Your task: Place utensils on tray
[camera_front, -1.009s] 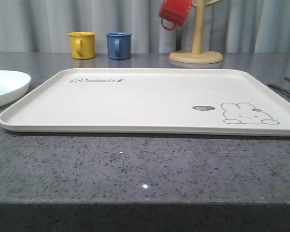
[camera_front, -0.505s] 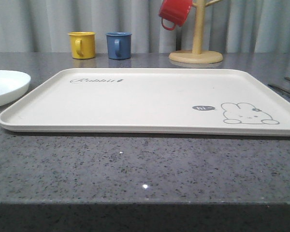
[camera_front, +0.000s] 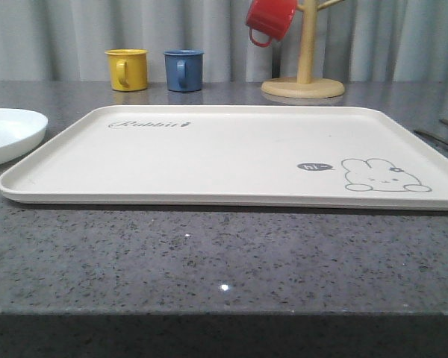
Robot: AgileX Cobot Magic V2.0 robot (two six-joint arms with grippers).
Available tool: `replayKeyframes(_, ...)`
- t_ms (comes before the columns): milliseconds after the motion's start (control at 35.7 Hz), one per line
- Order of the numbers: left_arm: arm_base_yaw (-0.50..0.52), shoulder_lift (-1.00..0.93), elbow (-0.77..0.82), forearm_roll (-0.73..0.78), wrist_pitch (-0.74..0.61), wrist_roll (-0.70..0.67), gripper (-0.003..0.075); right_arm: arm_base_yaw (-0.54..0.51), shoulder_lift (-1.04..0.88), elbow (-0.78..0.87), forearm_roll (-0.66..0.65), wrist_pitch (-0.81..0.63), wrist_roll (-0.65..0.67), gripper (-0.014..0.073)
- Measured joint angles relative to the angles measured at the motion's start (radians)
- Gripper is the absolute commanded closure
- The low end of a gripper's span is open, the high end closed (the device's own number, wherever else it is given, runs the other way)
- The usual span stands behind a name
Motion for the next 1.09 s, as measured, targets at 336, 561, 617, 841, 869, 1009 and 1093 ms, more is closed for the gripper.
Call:
replayKeyframes(336,0.000,0.207,-0.090,0.000,0.197,0.000,0.0740,0.000,0.278,-0.119,0.002,0.225,0.000,0.0709)
replayKeyframes(561,0.000,0.233,-0.064,0.000,0.209,0.000,0.0740,0.000,0.332,-0.119,0.002,0.239,0.000,0.0707)
replayKeyframes(617,0.000,0.235,-0.059,0.000,0.209,0.000,0.0740,0.000,0.338,-0.119,0.002,0.241,0.000,0.0706)
replayKeyframes(841,0.000,0.236,-0.046,0.000,0.209,0.000,0.0692,0.000,0.344,-0.119,-0.013,0.249,0.000,0.0477)
replayKeyframes(869,0.000,0.236,-0.046,0.000,0.209,0.000,0.0666,0.000,0.344,-0.119,-0.013,0.251,0.000,0.0410)
replayKeyframes(1009,0.000,0.236,-0.046,0.000,0.213,0.000,0.0357,0.000,0.344,-0.119,-0.017,0.256,0.000,0.0140)
replayKeyframes(1093,0.000,0.236,-0.046,0.000,0.233,0.000,0.0261,0.000,0.344,-0.119,-0.017,0.260,0.000,0.0133)
